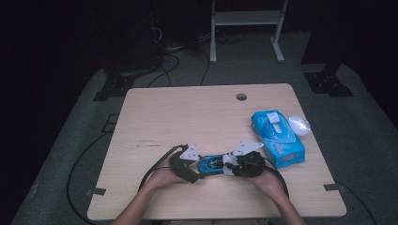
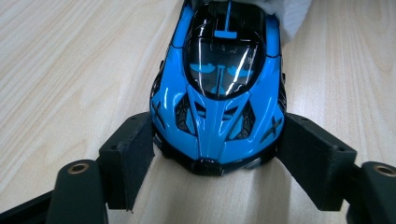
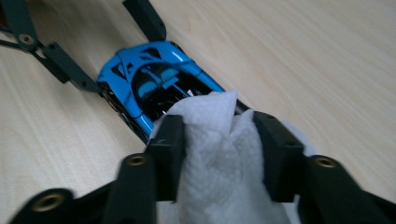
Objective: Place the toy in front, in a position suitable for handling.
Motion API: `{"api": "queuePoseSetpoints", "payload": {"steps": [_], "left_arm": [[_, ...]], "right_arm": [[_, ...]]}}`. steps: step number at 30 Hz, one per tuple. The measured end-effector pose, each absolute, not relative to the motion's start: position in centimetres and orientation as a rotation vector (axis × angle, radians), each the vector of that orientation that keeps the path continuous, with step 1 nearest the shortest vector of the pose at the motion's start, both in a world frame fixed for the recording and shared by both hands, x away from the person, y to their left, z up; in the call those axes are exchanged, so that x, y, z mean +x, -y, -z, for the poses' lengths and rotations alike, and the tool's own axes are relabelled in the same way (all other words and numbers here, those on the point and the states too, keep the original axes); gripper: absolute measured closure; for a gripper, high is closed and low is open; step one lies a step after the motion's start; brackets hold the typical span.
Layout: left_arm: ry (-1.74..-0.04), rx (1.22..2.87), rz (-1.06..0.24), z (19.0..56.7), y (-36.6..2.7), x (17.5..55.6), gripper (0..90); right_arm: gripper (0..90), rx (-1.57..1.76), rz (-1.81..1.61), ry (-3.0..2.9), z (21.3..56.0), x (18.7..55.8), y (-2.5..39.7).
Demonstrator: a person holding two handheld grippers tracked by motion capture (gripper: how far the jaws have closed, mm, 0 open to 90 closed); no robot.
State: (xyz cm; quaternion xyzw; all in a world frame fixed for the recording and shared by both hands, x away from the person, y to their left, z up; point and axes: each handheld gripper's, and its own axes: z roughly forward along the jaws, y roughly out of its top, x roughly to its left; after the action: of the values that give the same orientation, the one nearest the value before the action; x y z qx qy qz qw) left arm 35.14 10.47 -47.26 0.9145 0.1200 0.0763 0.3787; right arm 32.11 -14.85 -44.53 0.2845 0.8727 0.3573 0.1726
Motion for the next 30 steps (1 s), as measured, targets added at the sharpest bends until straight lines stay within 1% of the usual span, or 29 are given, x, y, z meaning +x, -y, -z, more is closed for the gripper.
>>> {"api": "queuePoseSetpoints", "payload": {"steps": [3, 5, 8, 15, 22, 28, 30], "left_arm": [[-0.312, 2.337, -0.197, 47.4, -10.2, 35.2, 24.3], [-0.311, 2.337, -0.197, 47.4, -10.2, 35.2, 24.7], [-0.306, 2.345, -0.204, 47.3, -10.2, 35.2, 25.0], [-0.313, 2.339, -0.197, 47.4, -10.3, 35.2, 26.3], [-0.316, 2.331, -0.184, 47.4, -10.4, 35.2, 26.7], [-0.305, 2.326, -0.187, 47.4, -10.4, 35.2, 28.2], [-0.306, 2.325, -0.192, 47.4, -10.2, 35.2, 26.7]], "right_arm": [[64.9, 0.801, -1.026, -2.446, 44.9, 32.0, 14.7], [73.7, 0.786, -1.009, -2.419, 44.8, 31.8, 14.7], [78.1, 0.803, -1.020, -2.414, 44.7, 31.7, 15.1], [82.6, 0.838, -1.039, -2.393, 44.9, 31.0, 16.4], [83.3, 0.769, -1.097, -2.454, 45.0, 30.7, 14.7], [83.3, 0.862, -1.075, -2.419, 44.9, 31.1, 17.0], [83.4, 0.865, -1.075, -2.422, 45.0, 31.1, 16.9]]}}
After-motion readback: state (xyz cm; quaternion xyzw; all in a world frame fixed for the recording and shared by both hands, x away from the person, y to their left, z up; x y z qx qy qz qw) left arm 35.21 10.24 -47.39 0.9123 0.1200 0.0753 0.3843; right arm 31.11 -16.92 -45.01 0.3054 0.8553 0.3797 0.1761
